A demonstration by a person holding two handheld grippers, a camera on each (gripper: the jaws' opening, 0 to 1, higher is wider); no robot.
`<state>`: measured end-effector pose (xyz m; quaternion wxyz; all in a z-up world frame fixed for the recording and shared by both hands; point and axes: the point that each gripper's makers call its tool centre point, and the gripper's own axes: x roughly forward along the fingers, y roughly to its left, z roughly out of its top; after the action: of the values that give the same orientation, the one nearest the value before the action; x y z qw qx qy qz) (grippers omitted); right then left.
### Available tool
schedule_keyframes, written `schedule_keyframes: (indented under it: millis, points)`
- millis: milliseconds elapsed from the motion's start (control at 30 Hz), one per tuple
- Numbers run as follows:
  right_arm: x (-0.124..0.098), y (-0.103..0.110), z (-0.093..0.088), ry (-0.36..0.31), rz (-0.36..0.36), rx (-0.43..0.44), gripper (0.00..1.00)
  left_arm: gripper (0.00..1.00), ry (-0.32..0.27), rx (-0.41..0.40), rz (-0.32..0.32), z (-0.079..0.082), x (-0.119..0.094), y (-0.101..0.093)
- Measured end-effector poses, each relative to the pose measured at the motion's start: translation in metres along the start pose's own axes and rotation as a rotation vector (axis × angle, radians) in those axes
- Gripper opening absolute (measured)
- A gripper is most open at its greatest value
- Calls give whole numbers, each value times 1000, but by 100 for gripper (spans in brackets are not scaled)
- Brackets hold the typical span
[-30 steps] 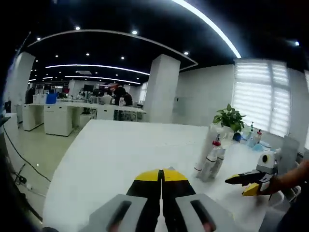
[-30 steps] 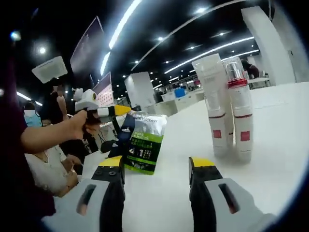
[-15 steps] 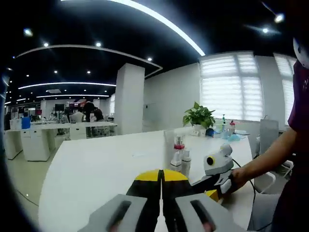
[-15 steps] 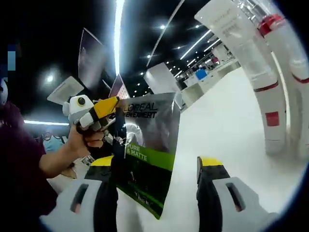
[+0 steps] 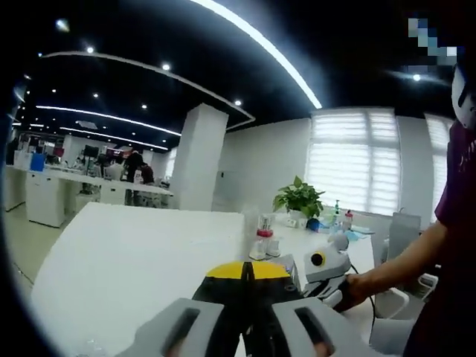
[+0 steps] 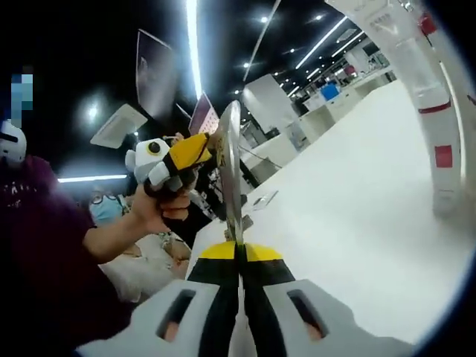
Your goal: Arrange the skincare products in the storage area until every visible bottle or jar stands upright without overlapping.
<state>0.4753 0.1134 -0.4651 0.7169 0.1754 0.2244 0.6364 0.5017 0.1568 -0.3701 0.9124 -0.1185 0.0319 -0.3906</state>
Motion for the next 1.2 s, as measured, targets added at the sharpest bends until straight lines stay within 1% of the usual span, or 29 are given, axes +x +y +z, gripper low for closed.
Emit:
schedule_keyframes:
  millis: [33,133,167,200,267,300,333,367,433,467,500,533,600,633,667,733,767,833,900,967,1000,1067,1100,1133,1167,1200]
  points:
    - [-2,2,1,-4,6,-2,0,1,-22,1,-14,2,-1,-3]
    - [-8,9,10,-30,28,4,0,24,-22,-43,7,-7,-6,-1]
    - [-9,10,13,-38,33,11,0,31,-21,-49,6,-10,-7,-2]
    - [-11,11,16,-45,32,15,0,33,-24,-61,-11,-13,-9,-6]
    - [-13,12,21,-61,42,22,0,35,-37,-119,-67,-17,-10,-18]
    - [-14,16,24,-72,53,13,0,35,-37,-165,-109,-21,-11,-26]
    - [-14,17,26,-75,56,6,0,36,-15,-190,-126,-27,-11,-29]
    - [-14,19,29,-80,66,-6,0,36,15,-186,-123,-36,-11,-30]
    - [-14,22,31,-72,65,-7,0,35,32,-173,-101,-44,-12,-27]
    - [-13,23,30,-56,68,-15,0,35,20,-187,-98,-45,-12,-28]
    - [-14,25,29,-49,75,-20,0,35,12,-226,-99,-46,-12,-27]
    - [-14,24,29,-48,74,-22,0,33,12,-242,-94,-47,-13,-26]
    - [-15,24,29,-44,70,-25,0,32,12,-228,-69,-48,-14,-23]
    - [-17,23,28,-40,67,-31,0,33,4,-217,-51,-47,-15,-21]
    - [-18,23,28,-39,67,-37,0,35,-5,-219,-32,-46,-17,-19]
    - [-20,26,29,-42,72,-43,0,41,-1,-223,-19,-46,-18,-16]
    - [-19,25,29,-42,69,-42,0,41,3,-225,-16,-47,-19,-15]
    - [-19,21,31,-50,68,-24,0,41,34,-237,-27,-53,-20,-17]
    - [-17,23,35,-59,76,-29,0,40,91,-261,-56,-65,-19,-23]
    - [-14,30,40,-66,105,-39,0,39,118,-273,-65,-73,-16,-27]
    - [-13,31,41,-64,110,-44,0,36,117,-273,-69,-74,-15,-30]
    - [-10,33,42,-57,115,-49,0,20,110,-279,-93,-77,-15,-34]
    - [-8,32,42,-53,116,-46,0,13,102,-300,-102,-76,-15,-36]
    - [-8,31,42,-52,108,-47,0,11,88,-341,-89,-75,-14,-34]
    - [-7,30,42,-54,103,-49,0,7,83,-354,-71,-75,-14,-31]
    - [-7,25,43,-57,78,-36,0,3,67,-338,-62,-73,-15,-30]
